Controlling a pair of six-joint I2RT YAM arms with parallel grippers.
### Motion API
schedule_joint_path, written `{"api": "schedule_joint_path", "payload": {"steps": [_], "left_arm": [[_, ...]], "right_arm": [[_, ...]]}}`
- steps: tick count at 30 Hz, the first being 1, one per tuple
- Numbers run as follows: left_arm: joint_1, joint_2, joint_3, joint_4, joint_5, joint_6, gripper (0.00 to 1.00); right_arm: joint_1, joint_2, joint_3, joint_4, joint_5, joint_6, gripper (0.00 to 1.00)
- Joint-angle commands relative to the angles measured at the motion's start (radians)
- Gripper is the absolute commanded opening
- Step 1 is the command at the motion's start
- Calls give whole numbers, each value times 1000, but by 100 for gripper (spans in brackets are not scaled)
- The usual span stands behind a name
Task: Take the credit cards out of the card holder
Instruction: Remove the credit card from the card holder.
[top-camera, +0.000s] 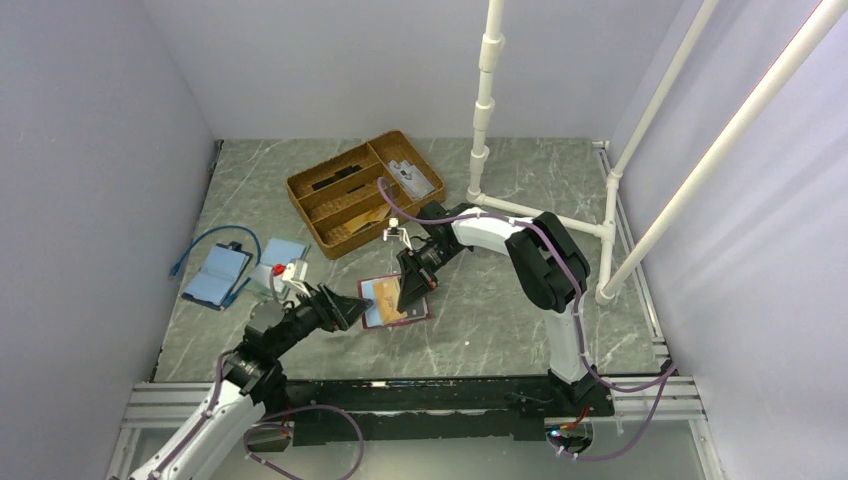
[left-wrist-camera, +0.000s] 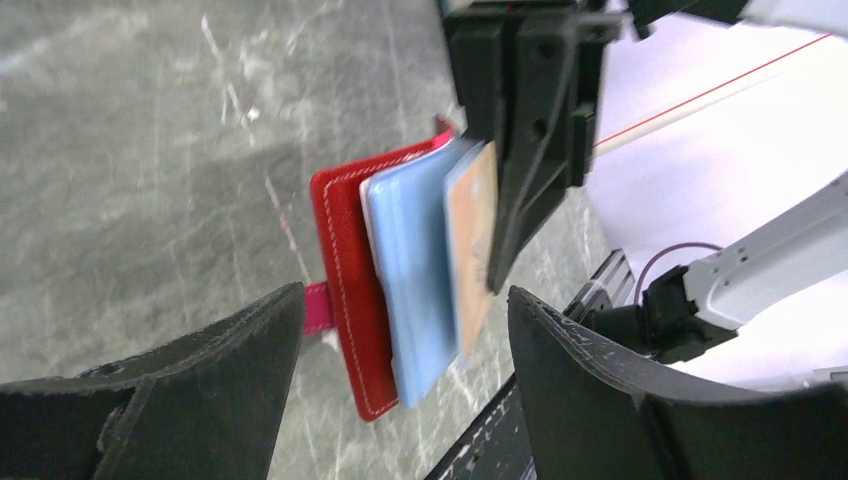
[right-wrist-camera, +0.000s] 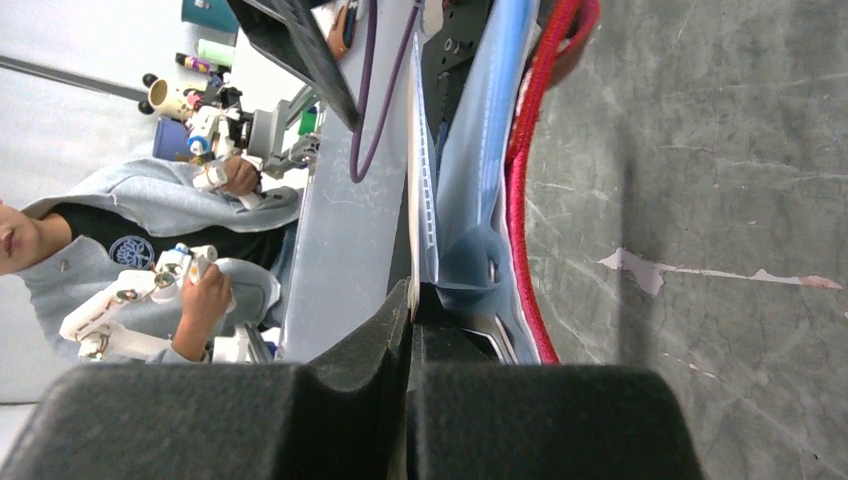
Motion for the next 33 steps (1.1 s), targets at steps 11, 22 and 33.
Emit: {"api": "schedule_joint_path", "payload": {"steps": [11,22,33], "left_arm": [[-3,-66,35,-6,-28,59,77],[-3,-185,60,-68,-159,122,81],[-3,-50,41,28,-62,39,99]], "right_arm": [[8,-4,59,-63,-55,-102,0],[10,12,85,-131,-60,-162,0],[19,18,96,-157,-64,-187,0]]}}
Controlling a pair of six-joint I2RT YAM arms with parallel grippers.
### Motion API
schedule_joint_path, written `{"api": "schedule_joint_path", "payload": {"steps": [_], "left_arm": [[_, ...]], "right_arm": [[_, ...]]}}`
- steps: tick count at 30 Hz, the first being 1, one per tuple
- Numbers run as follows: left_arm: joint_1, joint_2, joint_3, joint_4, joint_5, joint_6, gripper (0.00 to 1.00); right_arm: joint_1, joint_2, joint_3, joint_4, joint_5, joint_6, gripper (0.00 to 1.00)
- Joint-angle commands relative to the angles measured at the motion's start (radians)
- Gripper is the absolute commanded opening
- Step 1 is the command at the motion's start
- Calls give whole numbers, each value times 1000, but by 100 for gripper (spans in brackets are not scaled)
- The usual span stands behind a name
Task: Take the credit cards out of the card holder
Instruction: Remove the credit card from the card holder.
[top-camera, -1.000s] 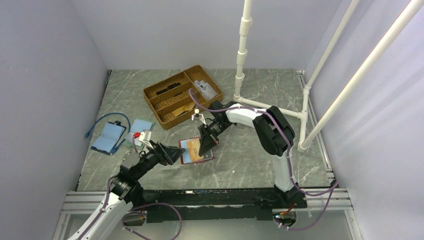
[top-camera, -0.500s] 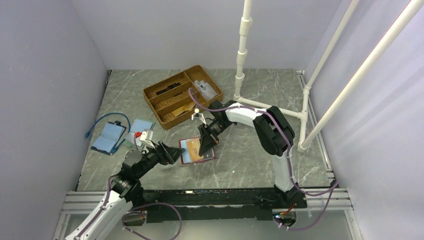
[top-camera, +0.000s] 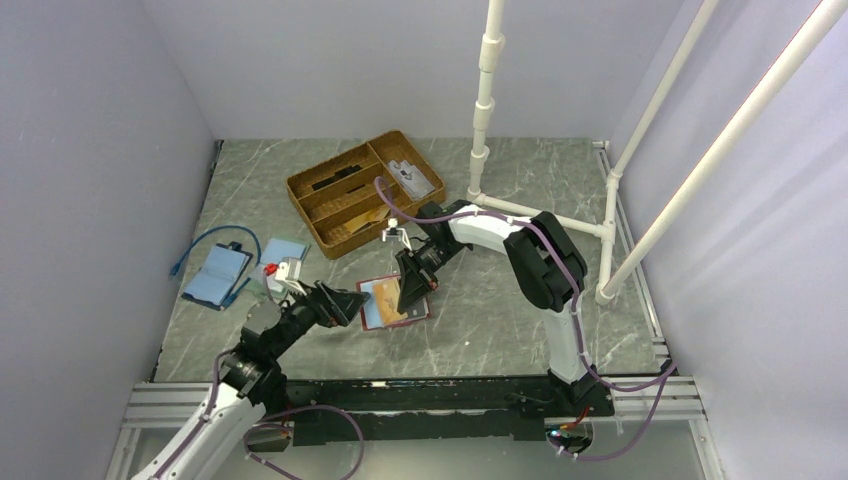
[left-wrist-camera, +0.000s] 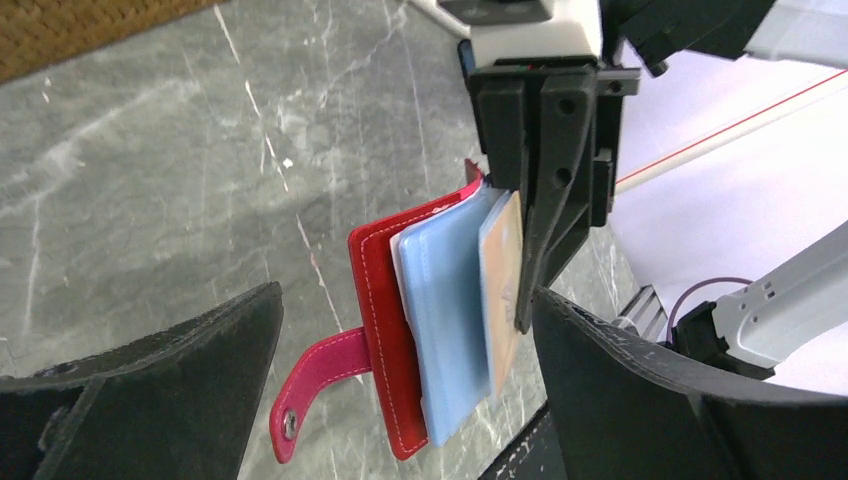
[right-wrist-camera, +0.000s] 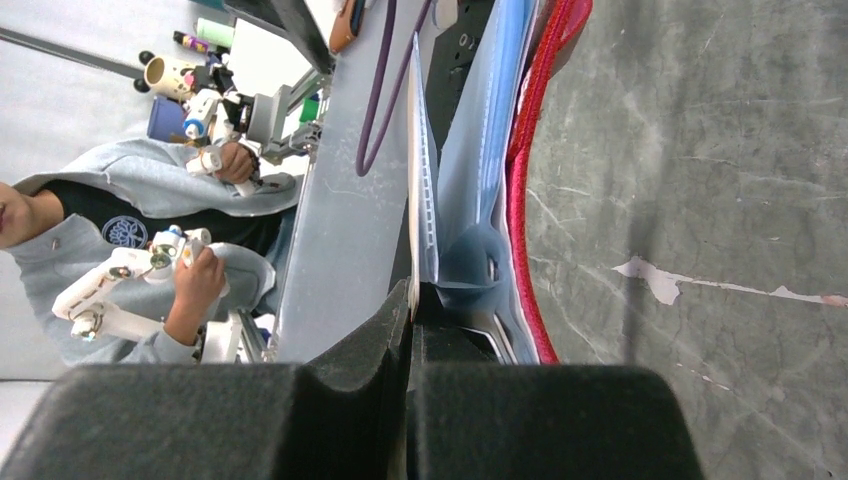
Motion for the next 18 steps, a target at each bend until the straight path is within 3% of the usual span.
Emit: {"api": "schedule_joint_path", "payload": {"steps": [1,8,13,15,18], "left_arm": [[-3,109,13,121,62,-23,99],[-2,304,-21,382,188,-52,83],[0,331,-20,433,231,-57,46],[1,318,-21,429,236,-60,36],[1,279,-19,389,230,-62,10]], "right_arm": [[9,3,46,-29,-58,-59,0],[9,6,51,-45,-62,-74,0],[9,13,59,-60,-62,-87,0],[10,13,58,-55,-58,-80,0],[9,14,55,-41,-52,-67,0]]}}
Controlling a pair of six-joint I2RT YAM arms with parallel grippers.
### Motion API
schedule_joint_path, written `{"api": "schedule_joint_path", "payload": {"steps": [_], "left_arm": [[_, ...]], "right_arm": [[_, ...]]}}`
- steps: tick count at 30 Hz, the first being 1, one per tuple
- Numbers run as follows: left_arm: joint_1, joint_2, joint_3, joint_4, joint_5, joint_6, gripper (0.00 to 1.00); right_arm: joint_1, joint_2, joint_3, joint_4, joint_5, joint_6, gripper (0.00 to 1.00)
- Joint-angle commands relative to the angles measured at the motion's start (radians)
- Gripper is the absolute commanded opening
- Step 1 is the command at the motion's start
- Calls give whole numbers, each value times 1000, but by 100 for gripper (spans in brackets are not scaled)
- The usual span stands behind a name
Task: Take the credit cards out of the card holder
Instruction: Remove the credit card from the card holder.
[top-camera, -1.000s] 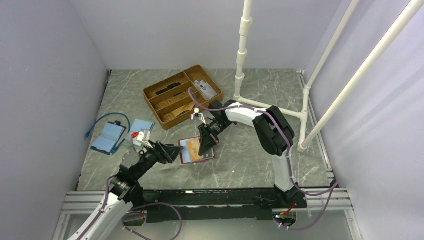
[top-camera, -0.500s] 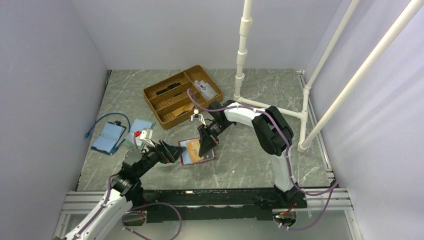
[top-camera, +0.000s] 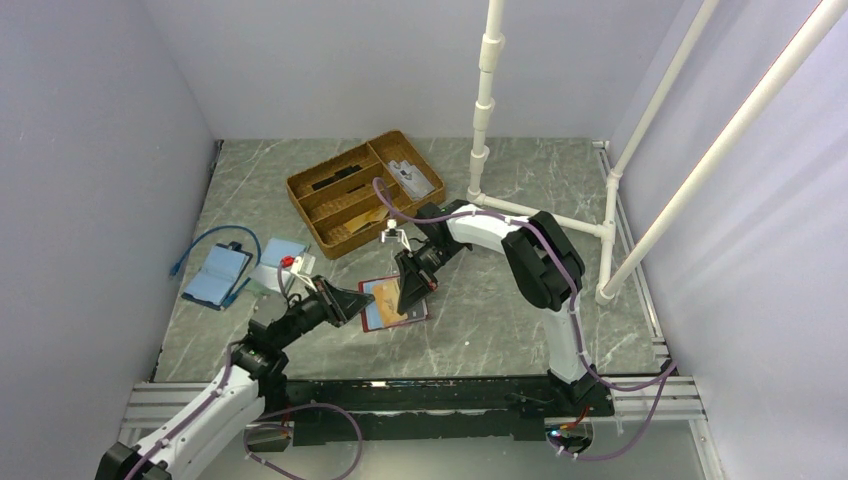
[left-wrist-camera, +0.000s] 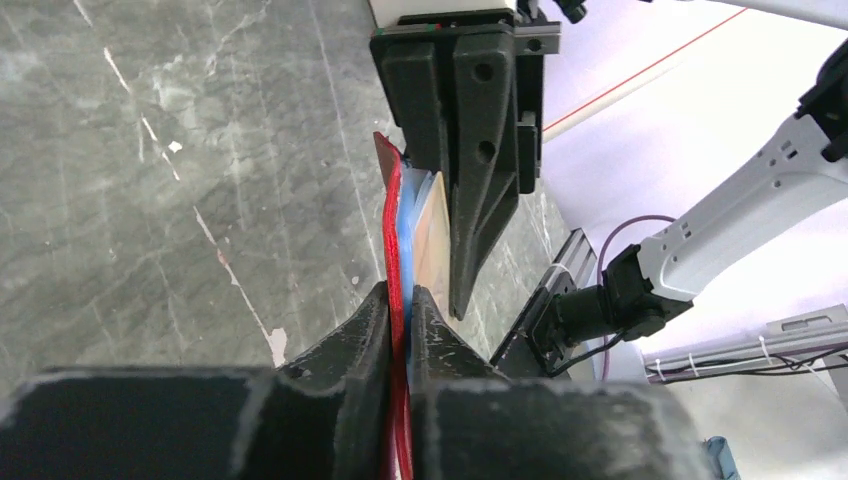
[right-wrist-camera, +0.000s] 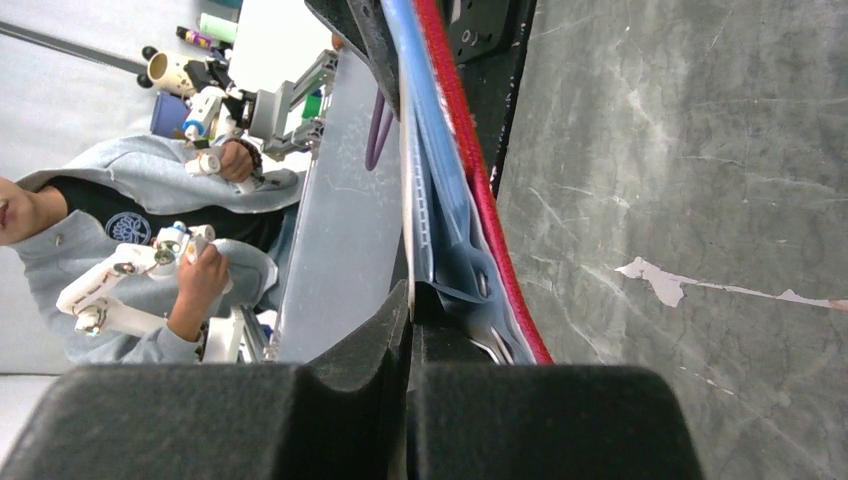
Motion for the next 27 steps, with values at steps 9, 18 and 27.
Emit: {"api": "schedule_joint_path", "payload": {"steps": [9,18,27], "left_arm": [[4,-204,-18,-66,3,-21,0],[12,-229,-37,-27,12,-34,0],[48,-266,-70,29,46,-76,0]], "right_arm": [[0,-2,34,16,-47,-13,0],[-5,-2,41,-13,-71,-40,1],[-36,2,43,-41,-77,-65,3]]}}
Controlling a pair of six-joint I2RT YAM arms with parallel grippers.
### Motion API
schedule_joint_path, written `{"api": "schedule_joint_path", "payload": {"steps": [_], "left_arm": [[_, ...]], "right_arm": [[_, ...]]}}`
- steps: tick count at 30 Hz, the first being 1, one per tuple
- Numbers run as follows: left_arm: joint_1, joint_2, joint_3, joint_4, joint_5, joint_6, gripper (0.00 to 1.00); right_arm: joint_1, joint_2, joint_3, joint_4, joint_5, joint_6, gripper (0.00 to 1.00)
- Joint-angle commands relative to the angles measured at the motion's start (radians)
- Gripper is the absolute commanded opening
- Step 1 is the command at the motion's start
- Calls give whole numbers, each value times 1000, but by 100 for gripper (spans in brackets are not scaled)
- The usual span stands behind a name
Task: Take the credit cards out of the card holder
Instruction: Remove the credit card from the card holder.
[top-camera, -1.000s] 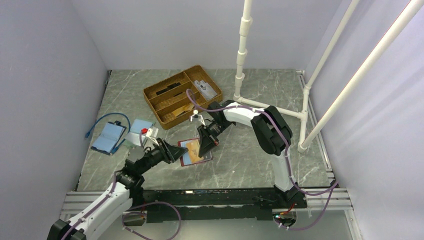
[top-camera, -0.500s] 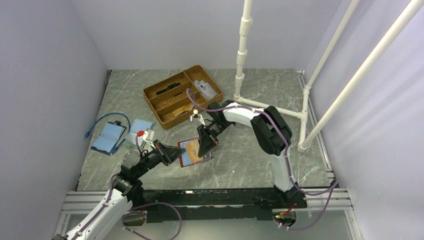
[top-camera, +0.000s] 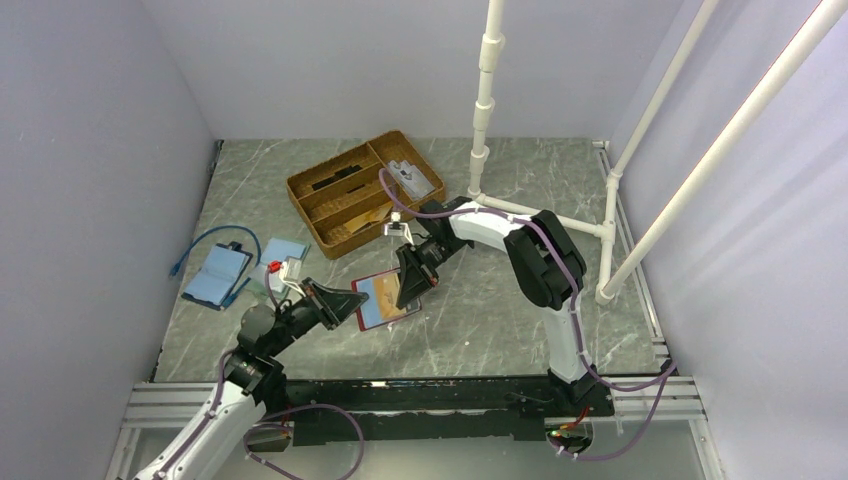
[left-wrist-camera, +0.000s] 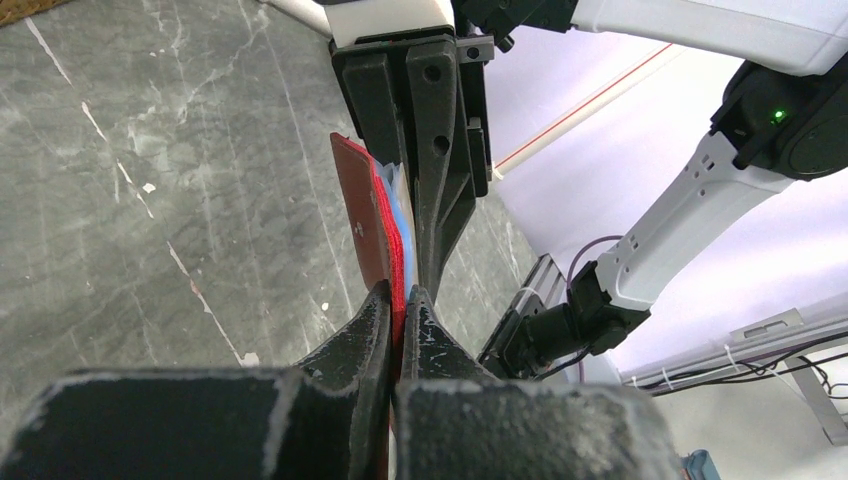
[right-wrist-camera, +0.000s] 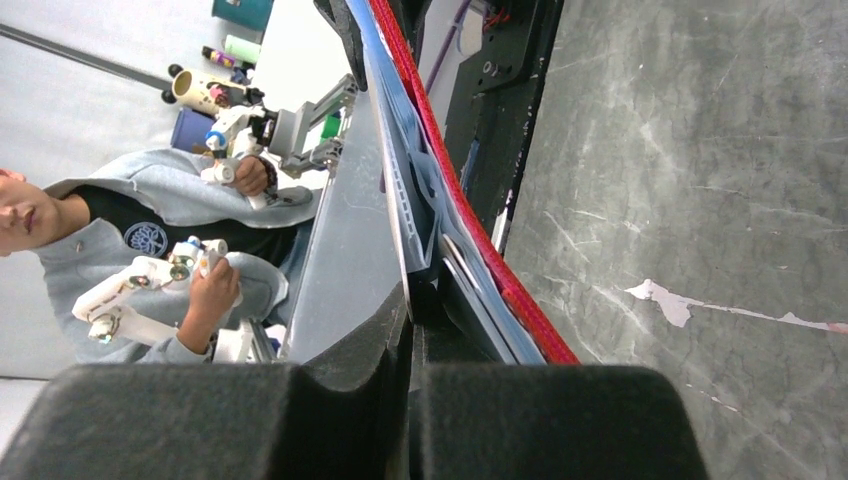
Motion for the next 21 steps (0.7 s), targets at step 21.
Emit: {"api": "schedule_joint_path", "payload": {"steps": [21], "left_arm": [[34,-1,-46,158,56,-47,0]], "right_arm": [[-30,24,77,-219,-67,-242,6]]}}
